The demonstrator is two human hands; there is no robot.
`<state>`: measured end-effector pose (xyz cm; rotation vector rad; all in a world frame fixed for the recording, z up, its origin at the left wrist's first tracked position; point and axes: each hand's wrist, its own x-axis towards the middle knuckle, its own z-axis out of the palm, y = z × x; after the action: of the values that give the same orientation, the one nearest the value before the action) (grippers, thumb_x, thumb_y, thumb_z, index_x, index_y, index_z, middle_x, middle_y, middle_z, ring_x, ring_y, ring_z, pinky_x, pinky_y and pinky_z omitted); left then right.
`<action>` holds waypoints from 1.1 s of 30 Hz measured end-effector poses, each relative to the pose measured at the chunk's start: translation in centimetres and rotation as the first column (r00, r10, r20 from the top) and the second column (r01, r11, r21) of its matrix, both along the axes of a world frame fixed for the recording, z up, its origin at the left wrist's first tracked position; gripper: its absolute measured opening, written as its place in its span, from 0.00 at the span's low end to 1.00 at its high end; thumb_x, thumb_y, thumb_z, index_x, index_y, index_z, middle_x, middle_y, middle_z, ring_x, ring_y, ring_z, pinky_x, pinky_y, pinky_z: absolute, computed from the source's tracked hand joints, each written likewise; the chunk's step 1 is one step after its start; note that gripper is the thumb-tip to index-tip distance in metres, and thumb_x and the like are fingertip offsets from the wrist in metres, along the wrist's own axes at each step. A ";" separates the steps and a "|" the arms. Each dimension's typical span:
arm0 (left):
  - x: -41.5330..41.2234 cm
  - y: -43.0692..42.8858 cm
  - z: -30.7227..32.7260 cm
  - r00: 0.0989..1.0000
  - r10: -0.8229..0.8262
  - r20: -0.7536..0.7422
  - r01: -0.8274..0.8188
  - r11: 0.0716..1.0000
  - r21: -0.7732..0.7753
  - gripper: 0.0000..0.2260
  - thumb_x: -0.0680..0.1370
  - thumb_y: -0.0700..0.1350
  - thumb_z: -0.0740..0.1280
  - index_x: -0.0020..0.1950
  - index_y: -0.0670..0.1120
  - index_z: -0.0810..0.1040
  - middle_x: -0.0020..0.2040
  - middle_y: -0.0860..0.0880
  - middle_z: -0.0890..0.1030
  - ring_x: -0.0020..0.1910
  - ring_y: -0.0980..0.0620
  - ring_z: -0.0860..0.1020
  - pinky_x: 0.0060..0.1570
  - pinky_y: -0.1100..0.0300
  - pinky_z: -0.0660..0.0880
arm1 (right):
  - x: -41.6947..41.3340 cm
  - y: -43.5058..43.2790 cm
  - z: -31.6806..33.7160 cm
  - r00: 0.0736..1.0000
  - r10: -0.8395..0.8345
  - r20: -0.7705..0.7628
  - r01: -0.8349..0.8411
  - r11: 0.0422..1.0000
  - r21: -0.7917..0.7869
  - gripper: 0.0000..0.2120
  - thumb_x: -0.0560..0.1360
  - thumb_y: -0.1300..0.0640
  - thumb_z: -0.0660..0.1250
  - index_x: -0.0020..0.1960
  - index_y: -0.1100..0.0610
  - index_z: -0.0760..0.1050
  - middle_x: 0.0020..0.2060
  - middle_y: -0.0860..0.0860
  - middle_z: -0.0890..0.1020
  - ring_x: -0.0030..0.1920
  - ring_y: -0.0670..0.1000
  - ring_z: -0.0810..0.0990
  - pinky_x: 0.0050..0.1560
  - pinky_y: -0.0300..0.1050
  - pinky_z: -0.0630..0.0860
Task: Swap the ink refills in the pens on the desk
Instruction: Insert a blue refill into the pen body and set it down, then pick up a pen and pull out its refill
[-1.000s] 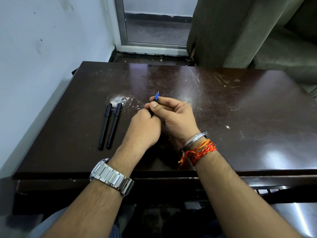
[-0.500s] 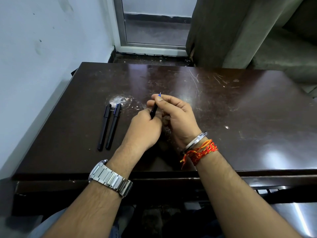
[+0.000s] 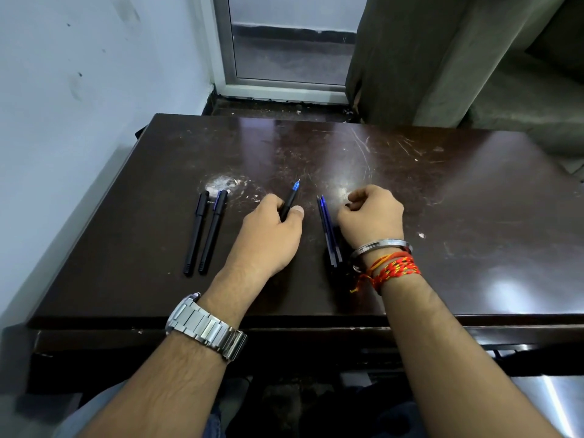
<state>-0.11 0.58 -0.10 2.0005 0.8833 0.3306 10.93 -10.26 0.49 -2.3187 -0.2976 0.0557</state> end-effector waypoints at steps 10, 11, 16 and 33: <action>0.1 -0.1 -0.2 0.998 -0.056 -0.014 0.056 0.998 0.012 0.11 0.81 0.56 0.58 0.45 0.52 0.72 0.37 0.52 0.78 0.32 0.54 0.75 0.29 0.58 0.65 | 0.1 0.1 -0.5 0.998 0.059 0.008 -0.056 0.973 -0.222 0.06 0.75 0.59 0.63 0.48 0.61 0.75 0.50 0.61 0.79 0.44 0.59 0.75 0.42 0.44 0.69; 0.1 -0.1 -0.2 0.998 -0.056 -0.014 0.057 0.998 0.018 0.11 0.82 0.56 0.58 0.45 0.51 0.72 0.37 0.52 0.78 0.33 0.54 0.74 0.29 0.58 0.64 | 0.1 0.2 -0.4 0.998 0.063 0.021 -0.057 0.979 -0.198 0.06 0.75 0.59 0.62 0.47 0.61 0.75 0.49 0.61 0.80 0.42 0.58 0.74 0.42 0.43 0.69; 0.2 -0.2 -0.2 0.998 -0.053 -0.018 0.053 0.998 0.046 0.11 0.82 0.54 0.58 0.44 0.50 0.73 0.36 0.52 0.77 0.33 0.54 0.74 0.29 0.58 0.63 | -1.1 1.5 0.4 0.998 0.058 0.007 -0.058 0.964 0.261 0.10 0.77 0.55 0.64 0.56 0.55 0.78 0.43 0.49 0.83 0.47 0.52 0.82 0.50 0.43 0.77; 0.3 -0.2 -0.1 0.994 -0.106 -0.038 0.108 0.993 0.046 0.11 0.81 0.53 0.60 0.42 0.51 0.74 0.35 0.51 0.79 0.33 0.52 0.76 0.29 0.57 0.64 | -1.9 2.5 0.6 0.950 0.222 -0.217 0.022 0.649 0.760 0.11 0.78 0.65 0.64 0.60 0.58 0.72 0.40 0.57 0.82 0.33 0.47 0.82 0.35 0.40 0.81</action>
<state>0.19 0.42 -0.25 2.0955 0.7931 0.2583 9.06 -7.79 1.11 -1.4138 -0.2356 0.2783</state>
